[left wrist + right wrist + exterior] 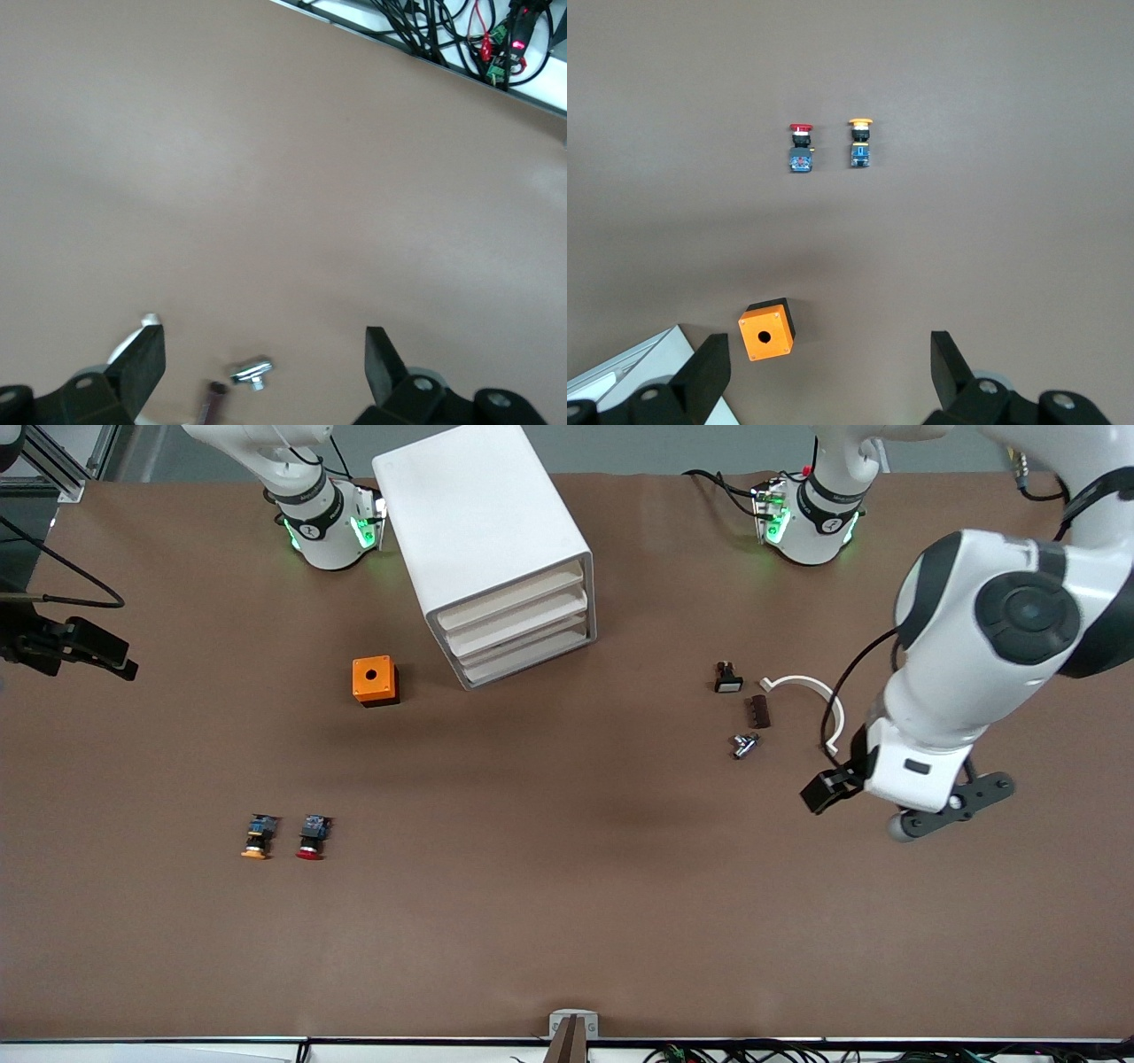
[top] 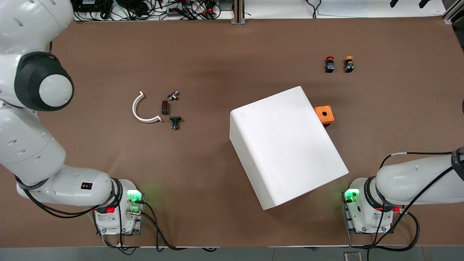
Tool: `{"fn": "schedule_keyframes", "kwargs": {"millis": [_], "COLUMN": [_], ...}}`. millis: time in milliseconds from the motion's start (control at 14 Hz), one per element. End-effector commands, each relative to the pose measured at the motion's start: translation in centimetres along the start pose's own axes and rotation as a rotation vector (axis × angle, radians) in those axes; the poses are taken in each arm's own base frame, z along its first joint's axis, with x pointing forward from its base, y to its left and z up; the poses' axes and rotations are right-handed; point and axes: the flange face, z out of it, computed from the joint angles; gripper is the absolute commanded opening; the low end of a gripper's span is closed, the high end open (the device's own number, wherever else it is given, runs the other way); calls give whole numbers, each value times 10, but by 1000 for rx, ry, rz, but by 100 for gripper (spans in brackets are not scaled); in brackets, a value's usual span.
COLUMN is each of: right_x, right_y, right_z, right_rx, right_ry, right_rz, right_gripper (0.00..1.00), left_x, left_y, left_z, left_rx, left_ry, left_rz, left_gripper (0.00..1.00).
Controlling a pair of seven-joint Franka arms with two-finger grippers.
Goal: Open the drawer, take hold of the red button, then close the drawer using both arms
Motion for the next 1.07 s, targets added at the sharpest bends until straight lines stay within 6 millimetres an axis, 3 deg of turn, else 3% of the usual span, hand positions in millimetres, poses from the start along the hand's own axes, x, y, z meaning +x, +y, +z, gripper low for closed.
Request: {"fn": "schedule_keyframes", "kwargs": {"millis": [0, 571, 857, 1000], "right_x": [-7, -8, -8, -8], "right_y": [0, -2, -3, -2], "right_z": [-1, -3, -3, -3], "right_rx": [-24, -24, -25, -25], "right_ry": [10, 13, 13, 13], "right_rz": [11, 8, 7, 8], "right_gripper": [100, 100, 100, 100], "left_x": [-5, -22, -27, -50], "left_y": [-30, -95, -126, -131], "left_z": [-31, -98, -111, -120], "left_rx": [29, 53, 16, 14], "left_ry": [-11, -79, -140, -147], "left_rz": [75, 221, 315, 324], "left_gripper": [99, 99, 99, 99]}}
